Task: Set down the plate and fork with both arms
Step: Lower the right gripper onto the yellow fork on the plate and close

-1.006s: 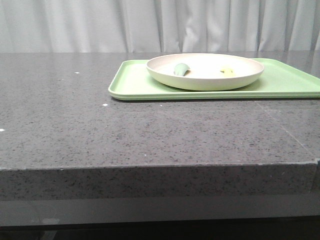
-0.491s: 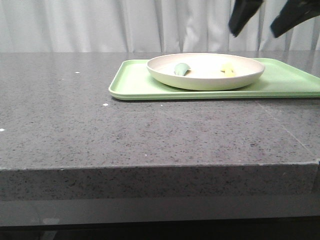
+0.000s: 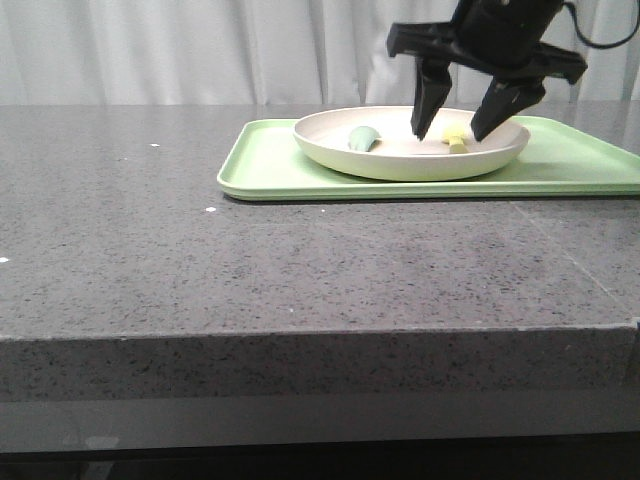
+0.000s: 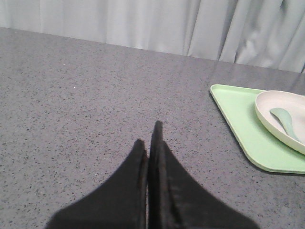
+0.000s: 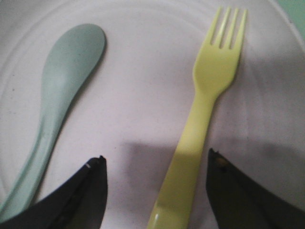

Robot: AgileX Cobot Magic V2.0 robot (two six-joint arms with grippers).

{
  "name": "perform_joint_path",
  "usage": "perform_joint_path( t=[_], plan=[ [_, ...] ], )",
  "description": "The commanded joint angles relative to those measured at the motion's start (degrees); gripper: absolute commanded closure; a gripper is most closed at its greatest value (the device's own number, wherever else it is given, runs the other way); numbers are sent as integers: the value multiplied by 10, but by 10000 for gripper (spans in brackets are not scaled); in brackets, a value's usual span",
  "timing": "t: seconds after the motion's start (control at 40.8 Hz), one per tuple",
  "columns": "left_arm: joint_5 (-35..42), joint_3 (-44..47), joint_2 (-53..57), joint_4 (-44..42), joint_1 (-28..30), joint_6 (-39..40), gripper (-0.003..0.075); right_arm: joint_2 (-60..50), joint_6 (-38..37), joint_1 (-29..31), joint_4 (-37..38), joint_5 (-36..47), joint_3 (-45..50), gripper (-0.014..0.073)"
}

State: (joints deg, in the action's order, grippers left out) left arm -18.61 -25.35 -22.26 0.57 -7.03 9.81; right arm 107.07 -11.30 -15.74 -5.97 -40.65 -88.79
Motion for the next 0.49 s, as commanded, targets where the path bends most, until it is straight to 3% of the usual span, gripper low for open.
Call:
perform_joint_path(
  t=[0.0,0.294,0.343,0.466],
  plan=[
    [47,-16,-2,-1,1,1,738,-20,-1,3,0,24,-21,119],
    [47,-16,-2,-1,1,1,738,-9,-1,3,0,26,-21,132],
    [47,-16,-2,-1,1,1,738,-9,-1,3,0,25,-21,162],
    [47,-16,-2,-1,1,1,738,-9,-1,3,0,22,-21,337]
  ],
)
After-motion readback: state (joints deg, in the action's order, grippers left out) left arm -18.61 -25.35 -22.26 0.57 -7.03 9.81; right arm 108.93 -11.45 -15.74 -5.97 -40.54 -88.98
